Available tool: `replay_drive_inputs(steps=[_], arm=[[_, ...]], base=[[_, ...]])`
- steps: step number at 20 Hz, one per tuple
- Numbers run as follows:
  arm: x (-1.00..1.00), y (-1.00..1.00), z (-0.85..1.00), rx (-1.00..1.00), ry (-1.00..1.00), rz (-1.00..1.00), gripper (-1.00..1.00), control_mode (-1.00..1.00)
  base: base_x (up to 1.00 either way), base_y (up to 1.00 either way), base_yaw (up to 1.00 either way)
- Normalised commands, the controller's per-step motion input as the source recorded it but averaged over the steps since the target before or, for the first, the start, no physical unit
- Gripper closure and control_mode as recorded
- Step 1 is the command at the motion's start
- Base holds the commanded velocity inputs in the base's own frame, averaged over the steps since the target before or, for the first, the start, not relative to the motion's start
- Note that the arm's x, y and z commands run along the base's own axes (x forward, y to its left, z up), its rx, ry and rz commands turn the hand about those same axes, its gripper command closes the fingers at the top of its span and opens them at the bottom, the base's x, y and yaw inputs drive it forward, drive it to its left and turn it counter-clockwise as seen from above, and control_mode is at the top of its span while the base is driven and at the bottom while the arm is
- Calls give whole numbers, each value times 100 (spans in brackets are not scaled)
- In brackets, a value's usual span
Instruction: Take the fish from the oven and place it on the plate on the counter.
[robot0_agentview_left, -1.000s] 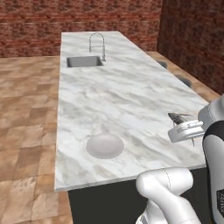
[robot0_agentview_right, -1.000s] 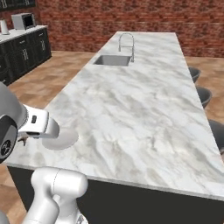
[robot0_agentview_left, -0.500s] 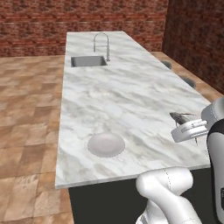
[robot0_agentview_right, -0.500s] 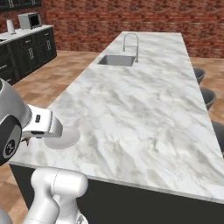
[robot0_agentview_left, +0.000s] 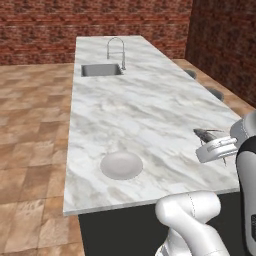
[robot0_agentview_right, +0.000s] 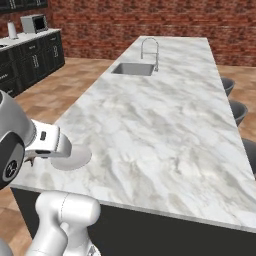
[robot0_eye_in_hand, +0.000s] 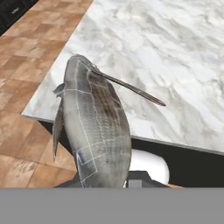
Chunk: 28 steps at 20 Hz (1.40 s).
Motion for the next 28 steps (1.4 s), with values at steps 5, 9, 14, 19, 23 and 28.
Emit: replay_drive_inputs(steps=[5,9,14,19,23,28], arm=[[62,9,-28,0,6,13,100,-100],[76,26,-40,-2,11,14,100,-100],[65,33,-52,-5,13,12,100,-100],[87,1,-62,0,28,19,100,-100],[73,4,6,-2,62,40,100,-100],[38,18,8,-7,35,21,100,-100]], base=[[0,0,0],[0,0,0],[0,0,0],[0,0,0],[0,0,0],[0,0,0]])
